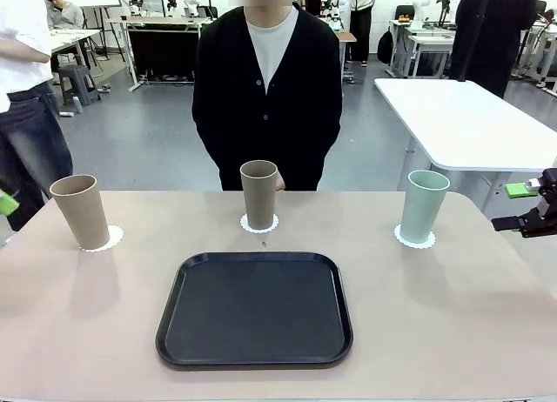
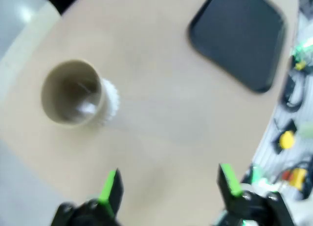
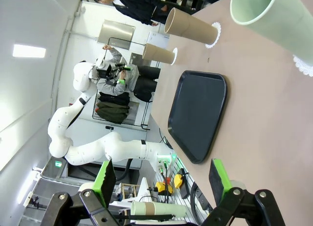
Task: Place coasters on the table and set cups on them.
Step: Take one Reusable plastic cup from the Flat Tray and place it on a coaster set by the human.
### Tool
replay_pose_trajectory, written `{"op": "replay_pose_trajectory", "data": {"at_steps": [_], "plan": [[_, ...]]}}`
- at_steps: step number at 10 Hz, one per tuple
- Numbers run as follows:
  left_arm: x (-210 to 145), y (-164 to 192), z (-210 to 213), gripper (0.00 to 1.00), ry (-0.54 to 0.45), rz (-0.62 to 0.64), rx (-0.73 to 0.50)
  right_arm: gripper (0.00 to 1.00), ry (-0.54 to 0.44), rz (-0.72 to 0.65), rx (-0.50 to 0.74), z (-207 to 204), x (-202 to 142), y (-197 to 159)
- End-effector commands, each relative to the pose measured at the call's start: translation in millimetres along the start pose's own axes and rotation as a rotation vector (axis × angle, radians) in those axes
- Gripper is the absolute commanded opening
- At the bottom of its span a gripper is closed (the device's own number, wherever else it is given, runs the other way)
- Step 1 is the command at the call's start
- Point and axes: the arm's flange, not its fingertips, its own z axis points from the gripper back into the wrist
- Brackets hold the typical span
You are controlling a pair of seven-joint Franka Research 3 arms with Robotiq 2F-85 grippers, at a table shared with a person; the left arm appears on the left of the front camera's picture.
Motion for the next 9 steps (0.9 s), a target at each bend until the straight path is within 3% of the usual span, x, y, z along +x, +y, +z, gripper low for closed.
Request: {"op": "replay_pose_trajectory", "data": {"at_steps": [1,2,4,6,7,9], "plan": [[-34.5,-23.0,-7.3,1.0,-0.06,0.236,-0.025,1.0,0.001,0.001,-0.001,-0.7,1.2,-0.4],[-45.1,-23.3,-10.7,1.0,-0.014,0.27,-0.013,1.0,0.001,0.001,-0.001,-0.7,1.2,-0.4],[-55.7,-24.8,-26.4,1.0,0.111,0.252,0.249,1.0,0.001,0.001,-0.001,-0.7,1.2,-0.4],[-53.1,-35.0,-36.7,1.0,0.166,0.224,0.267,1.0,0.001,0.001,-0.001,-0.7,1.2,-0.4],[-60.9,-19.6,-21.6,1.0,0.073,0.233,0.173,1.0,0.001,0.001,-0.001,-0.7,1.2,-0.4],[-51.7,-21.0,-21.9,1.0,0.112,0.207,0.23,1.0,0.001,0.001,-0.001,-0.7,1.2,-0.4]]}}
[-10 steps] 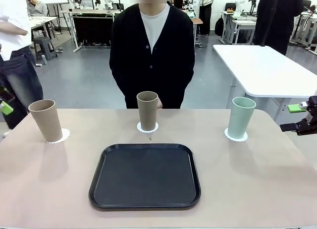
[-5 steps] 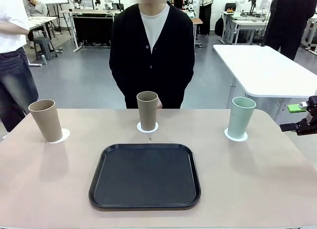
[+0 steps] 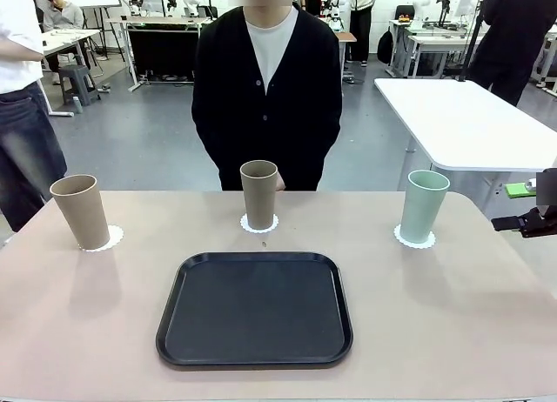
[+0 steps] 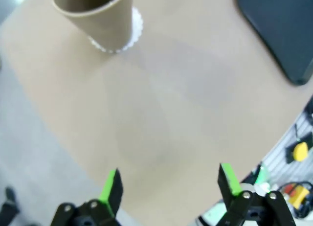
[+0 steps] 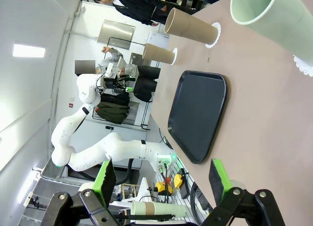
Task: Place coasters on the table and set cups on them.
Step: Take one Reusable plastic cup from the Flat Tray and place it on a coaster set by the human.
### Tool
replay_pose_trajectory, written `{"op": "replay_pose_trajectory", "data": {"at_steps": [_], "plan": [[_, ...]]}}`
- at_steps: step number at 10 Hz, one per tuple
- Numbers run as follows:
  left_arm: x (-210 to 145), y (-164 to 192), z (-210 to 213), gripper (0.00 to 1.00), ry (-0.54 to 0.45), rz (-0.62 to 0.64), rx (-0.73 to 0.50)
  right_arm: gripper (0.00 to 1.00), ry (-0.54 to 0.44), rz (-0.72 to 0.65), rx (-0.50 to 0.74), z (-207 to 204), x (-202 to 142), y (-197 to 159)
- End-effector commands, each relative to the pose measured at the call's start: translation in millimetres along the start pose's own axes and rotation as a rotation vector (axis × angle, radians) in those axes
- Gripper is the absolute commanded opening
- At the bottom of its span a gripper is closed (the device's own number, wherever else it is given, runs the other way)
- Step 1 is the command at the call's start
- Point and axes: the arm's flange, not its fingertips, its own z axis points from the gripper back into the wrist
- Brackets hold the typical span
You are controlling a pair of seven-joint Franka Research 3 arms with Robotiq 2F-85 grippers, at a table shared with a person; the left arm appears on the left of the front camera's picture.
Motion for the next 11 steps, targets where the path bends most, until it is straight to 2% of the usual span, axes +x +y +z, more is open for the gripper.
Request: {"op": "replay_pose_trajectory", "data": {"at_steps": [1,2,3,4,5,8,10,11], "plan": [[-0.3,11.0,19.9,1.0,-0.157,0.005,-0.313,1.0,0.001,0.001,-0.001,-0.8,1.1,-0.3],[-10.1,28.1,41.6,1.0,-0.331,0.002,-0.585,1.0,0.001,0.001,-0.001,-0.8,1.1,-0.3],[-21.1,49.1,58.5,1.0,-0.466,0.006,-0.784,1.0,0.001,0.001,-0.001,-0.8,1.1,-0.3],[-35.9,71.2,65.1,1.0,-0.564,0.033,-0.895,1.0,0.001,0.001,-0.001,-0.8,1.1,-0.3],[-47.5,102.2,64.2,1.0,-0.615,0.081,-0.979,1.0,0.001,0.001,-0.001,-0.8,1.1,-0.3],[-74.6,174.9,39.9,1.0,-0.661,0.212,-1.095,1.0,0.001,0.001,-0.001,-0.8,1.1,-0.3],[-85.8,208.7,18.3,1.0,-0.609,0.257,-1.142,1.0,0.001,0.001,-0.001,-0.8,1.1,-0.3],[-89.4,214.5,12.8,1.0,-0.582,0.256,-1.136,1.0,0.001,0.001,-0.001,-0.8,1.1,-0.3]]}}
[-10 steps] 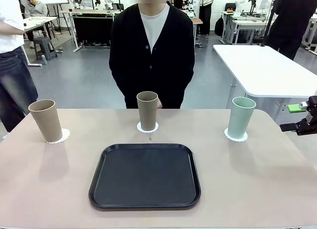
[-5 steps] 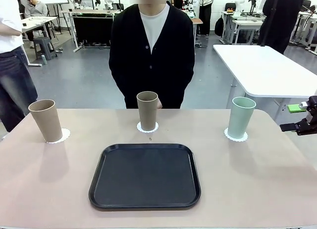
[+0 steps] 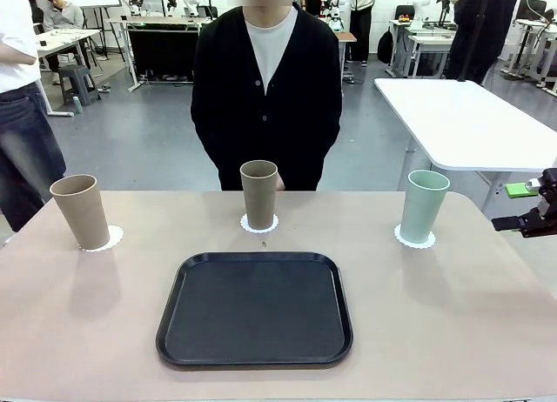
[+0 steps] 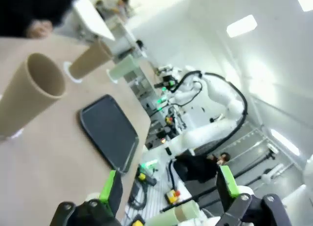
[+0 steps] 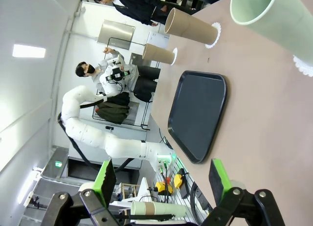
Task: Place coasters on the table and set cups on them.
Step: Take one Reusable plastic cup from the Flat Tray and place it on a coaster set by the human.
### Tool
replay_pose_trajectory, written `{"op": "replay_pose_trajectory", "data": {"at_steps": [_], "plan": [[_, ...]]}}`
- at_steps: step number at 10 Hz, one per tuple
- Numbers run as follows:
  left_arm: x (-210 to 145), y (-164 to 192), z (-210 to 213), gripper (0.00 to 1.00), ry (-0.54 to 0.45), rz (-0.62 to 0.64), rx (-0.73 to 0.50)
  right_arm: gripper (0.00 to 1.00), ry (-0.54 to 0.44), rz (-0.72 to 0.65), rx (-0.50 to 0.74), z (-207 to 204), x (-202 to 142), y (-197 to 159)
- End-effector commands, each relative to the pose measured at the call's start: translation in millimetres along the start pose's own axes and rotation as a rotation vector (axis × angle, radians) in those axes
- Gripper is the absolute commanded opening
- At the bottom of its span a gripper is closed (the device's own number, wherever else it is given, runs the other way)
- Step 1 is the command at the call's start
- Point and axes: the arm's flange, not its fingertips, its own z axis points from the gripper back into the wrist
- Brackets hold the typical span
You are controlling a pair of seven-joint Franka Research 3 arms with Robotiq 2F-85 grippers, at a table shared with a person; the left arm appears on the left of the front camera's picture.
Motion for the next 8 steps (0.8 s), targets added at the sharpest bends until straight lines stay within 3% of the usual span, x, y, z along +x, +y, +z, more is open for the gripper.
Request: {"op": "replay_pose_trajectory", "data": {"at_steps": [1,4,8], "plan": [[20.2,-7.8,61.1,1.0,0.075,0.03,0.061,1.0,0.001,0.001,-0.001,-0.9,1.1,-0.4],[12.9,-11.1,68.0,1.0,0.143,0.049,0.153,1.0,0.001,0.001,-0.001,-0.9,1.1,-0.4],[9.1,-10.1,66.8,1.0,0.184,0.028,0.178,1.0,0.001,0.001,-0.001,-0.9,1.1,-0.4]]}}
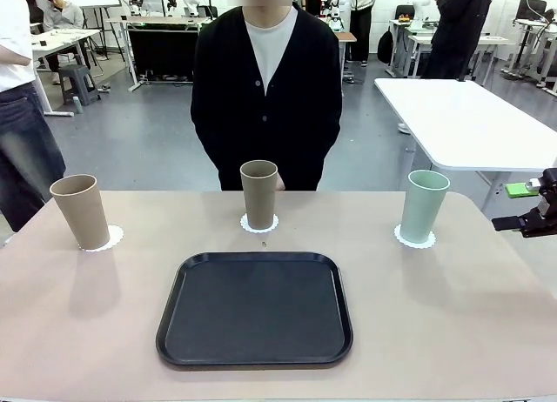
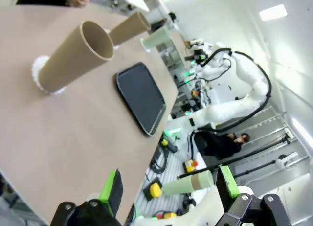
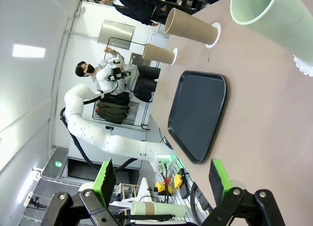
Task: Place coasters on the table and set cups on them.
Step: Take one Reusable plastic cup from the Flat Tray and place it on a coaster set by the human.
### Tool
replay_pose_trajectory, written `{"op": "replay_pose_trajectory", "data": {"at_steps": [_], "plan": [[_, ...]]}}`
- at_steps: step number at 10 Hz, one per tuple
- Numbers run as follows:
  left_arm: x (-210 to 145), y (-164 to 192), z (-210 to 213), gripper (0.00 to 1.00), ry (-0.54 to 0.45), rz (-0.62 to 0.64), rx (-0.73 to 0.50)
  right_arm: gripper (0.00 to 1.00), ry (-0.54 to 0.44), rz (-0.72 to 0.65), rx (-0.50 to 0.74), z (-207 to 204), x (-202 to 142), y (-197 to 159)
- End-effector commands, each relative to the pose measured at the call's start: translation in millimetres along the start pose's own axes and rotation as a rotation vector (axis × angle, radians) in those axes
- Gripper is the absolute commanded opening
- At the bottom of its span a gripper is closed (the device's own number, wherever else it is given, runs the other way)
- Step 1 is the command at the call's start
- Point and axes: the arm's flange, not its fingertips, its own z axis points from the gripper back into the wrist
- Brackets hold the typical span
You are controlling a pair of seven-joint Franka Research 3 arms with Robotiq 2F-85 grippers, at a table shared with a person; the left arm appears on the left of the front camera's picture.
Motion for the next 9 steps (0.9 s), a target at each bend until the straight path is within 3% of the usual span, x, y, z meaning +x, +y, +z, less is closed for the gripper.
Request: {"op": "replay_pose_trajectory", "data": {"at_steps": [1,2,9], "plan": [[-3.3,-0.9,-9.2,1.0,0.062,-0.06,0.016,1.0,0.001,0.001,-0.001,-0.9,1.1,-0.4],[0.0,0.0,0.0,1.0,0.0,0.0,0.0,1.0,0.001,0.001,-0.001,-0.9,1.1,-0.4],[0.0,0.0,0.0,1.0,0.0,0.0,0.0,1.0,0.001,0.001,-0.001,-0.9,1.1,-0.4]]}}
